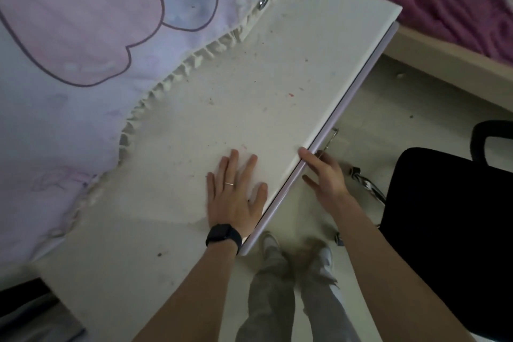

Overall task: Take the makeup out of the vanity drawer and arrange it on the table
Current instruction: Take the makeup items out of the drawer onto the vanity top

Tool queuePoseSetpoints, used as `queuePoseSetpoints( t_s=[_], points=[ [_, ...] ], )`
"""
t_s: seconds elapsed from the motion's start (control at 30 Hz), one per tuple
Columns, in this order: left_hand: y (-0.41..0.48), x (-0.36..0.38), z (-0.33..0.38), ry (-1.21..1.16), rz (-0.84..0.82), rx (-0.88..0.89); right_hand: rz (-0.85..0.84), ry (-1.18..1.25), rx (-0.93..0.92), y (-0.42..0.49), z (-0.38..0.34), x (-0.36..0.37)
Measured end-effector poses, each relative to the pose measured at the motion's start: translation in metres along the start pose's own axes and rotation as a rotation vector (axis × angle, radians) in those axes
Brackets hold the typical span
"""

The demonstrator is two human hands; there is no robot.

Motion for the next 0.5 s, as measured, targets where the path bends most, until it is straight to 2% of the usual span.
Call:
queuePoseSetpoints(
  t_s=[0.17,0.5],
  points=[
    [0.001,0.003,-0.001,0.000,0.009,-0.011,-0.010,0.093,0.003,0.008,-0.004,-0.006],
    [0.000,0.007,-0.005,0.014,0.073,-0.012,-0.035,-0.085,-0.045,0.005,-0.008,-0.036]
  ],
)
Point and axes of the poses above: each hand's wrist, its own y-axis towards the middle knuckle, its own x-axis out of the palm, z = x × y, the point moved 3 cm from there along y, towards the middle knuckle, and after that the axes turned 8 degrees about y, right-handed, at the moved point
